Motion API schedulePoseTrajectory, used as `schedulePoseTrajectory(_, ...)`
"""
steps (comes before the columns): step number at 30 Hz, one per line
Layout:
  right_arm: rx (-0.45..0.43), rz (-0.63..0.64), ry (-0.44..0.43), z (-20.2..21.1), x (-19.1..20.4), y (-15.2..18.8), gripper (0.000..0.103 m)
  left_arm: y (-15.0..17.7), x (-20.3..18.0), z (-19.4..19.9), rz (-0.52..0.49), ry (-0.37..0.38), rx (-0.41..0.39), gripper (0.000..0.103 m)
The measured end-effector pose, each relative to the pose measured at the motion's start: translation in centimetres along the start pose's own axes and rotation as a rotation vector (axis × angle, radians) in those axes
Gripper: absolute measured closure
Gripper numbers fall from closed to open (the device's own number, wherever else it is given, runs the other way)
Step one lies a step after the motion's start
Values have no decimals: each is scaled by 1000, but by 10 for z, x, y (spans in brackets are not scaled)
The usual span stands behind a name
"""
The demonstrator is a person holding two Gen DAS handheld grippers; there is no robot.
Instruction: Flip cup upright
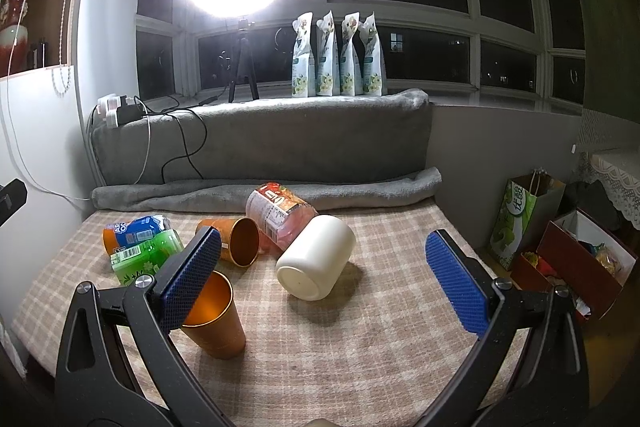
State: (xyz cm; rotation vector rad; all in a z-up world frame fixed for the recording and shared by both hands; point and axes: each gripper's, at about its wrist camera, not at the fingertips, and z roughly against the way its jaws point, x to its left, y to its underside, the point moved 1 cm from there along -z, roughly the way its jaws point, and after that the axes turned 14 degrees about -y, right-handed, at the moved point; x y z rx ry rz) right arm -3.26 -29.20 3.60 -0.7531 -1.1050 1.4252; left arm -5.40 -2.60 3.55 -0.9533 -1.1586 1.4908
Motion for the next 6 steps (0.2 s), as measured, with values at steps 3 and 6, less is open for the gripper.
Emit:
schedulePoseTrajectory(3, 0, -2, 0, 0, -1, 0, 0, 0, 0, 0, -7, -7, -8, 21)
schedulePoseTrajectory(6, 1, 0, 0, 0, 0, 0, 0, 1, 0, 0, -11, -7, -11, 21)
